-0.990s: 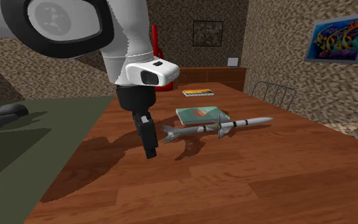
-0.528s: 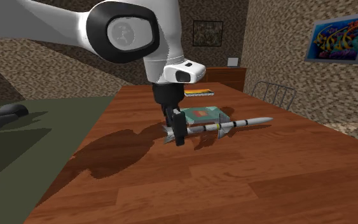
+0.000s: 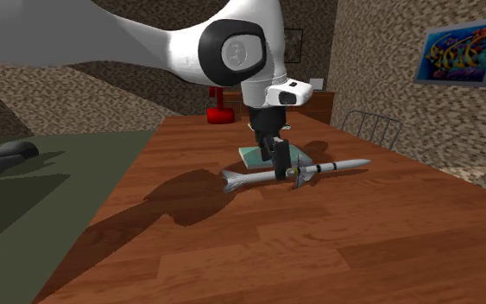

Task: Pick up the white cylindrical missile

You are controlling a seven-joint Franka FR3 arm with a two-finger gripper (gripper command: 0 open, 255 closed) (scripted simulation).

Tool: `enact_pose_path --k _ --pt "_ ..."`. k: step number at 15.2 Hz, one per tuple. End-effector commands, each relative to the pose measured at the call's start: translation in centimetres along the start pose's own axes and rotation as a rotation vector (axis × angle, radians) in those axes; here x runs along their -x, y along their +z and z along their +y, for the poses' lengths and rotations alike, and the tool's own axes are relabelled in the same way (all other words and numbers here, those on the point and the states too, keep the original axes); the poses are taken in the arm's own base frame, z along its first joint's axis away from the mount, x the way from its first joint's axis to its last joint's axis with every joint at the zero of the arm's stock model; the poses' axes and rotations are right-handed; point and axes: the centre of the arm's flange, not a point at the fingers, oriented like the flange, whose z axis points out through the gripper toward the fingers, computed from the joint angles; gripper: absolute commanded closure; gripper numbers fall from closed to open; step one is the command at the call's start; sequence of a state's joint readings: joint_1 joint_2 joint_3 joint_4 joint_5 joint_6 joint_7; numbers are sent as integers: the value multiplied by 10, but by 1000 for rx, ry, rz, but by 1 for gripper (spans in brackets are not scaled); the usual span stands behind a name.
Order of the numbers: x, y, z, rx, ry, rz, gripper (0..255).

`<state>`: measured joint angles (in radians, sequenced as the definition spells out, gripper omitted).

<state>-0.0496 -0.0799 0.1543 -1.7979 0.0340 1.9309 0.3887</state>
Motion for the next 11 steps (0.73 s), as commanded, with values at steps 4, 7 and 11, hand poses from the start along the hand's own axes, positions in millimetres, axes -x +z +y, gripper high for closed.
enact_pose_path --k 4,7,11 --pt "-54 12 -26 12 47 30 0" --pt "-51 28 -24 12 47 30 0" --pt "-47 48 -22 12 47 30 0"
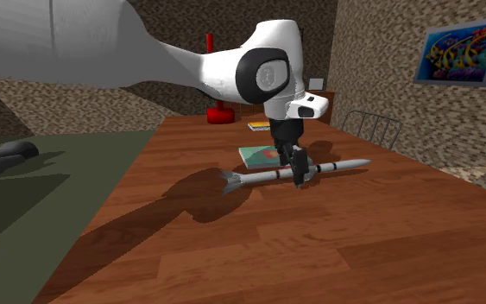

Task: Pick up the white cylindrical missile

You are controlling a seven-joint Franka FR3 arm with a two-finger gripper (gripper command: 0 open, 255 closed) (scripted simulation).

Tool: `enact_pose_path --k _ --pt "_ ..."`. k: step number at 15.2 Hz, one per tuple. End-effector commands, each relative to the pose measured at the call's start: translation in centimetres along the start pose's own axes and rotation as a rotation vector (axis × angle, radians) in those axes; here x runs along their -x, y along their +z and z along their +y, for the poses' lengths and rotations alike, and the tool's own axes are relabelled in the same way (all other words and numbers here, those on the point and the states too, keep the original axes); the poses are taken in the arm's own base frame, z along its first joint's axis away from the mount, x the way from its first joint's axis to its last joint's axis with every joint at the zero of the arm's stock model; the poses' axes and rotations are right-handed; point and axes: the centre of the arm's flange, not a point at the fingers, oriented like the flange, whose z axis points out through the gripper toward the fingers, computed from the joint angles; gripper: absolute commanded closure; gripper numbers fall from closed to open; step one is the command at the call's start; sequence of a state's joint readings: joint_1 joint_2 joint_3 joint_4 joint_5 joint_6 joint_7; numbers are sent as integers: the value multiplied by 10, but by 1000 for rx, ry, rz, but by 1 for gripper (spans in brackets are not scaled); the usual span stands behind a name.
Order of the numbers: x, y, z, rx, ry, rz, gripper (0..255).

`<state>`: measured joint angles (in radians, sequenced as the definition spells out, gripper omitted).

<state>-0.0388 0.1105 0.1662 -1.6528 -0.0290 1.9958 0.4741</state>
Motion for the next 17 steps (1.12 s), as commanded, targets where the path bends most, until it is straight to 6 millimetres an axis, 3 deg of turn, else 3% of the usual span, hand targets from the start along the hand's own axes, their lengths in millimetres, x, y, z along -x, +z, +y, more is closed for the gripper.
enact_pose_path --k 1,2,3,12,17 --pt "3 8 1 0 0 0 0" --pt "3 8 1 0 0 0 0" --pt "3 8 1 0 0 0 255" --pt "3 8 1 0 0 0 255" --pt "-3 -18 -2 0 0 0 255"
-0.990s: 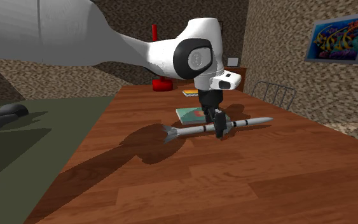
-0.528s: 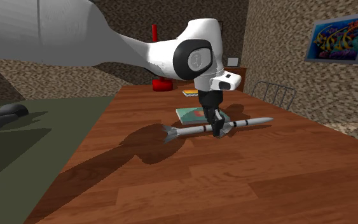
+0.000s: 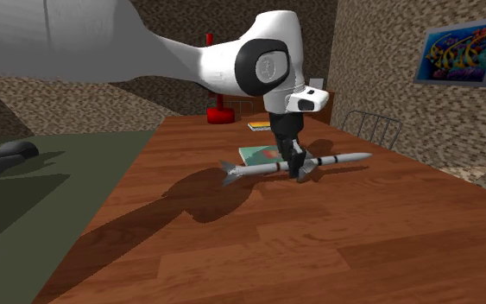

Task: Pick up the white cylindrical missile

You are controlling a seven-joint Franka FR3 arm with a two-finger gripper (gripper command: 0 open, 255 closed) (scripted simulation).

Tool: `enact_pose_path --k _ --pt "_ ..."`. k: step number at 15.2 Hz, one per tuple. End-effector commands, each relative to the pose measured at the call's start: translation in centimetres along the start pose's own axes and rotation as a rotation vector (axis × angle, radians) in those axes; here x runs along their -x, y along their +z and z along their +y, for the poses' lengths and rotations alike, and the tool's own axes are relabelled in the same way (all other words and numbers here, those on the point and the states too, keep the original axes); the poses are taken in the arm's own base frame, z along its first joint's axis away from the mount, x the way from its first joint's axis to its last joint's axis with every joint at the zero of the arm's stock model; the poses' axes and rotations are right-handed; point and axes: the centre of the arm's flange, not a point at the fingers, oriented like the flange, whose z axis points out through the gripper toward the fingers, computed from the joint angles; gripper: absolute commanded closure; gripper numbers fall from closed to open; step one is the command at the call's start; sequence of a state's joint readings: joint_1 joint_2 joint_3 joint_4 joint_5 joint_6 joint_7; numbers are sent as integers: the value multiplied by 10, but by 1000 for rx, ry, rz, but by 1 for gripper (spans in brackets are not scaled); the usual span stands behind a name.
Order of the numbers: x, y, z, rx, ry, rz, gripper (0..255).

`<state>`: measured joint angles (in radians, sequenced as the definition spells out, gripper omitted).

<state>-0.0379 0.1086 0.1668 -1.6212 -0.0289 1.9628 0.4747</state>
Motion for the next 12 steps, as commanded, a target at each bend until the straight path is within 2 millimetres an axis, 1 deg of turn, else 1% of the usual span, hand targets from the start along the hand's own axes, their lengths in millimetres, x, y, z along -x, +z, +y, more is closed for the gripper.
enact_pose_path --k 1,10,12 --pt "-2 -10 -1 0 0 0 255" --pt "-12 -56 -6 0 0 0 255" --pt "-13 -57 -6 0 0 0 255"
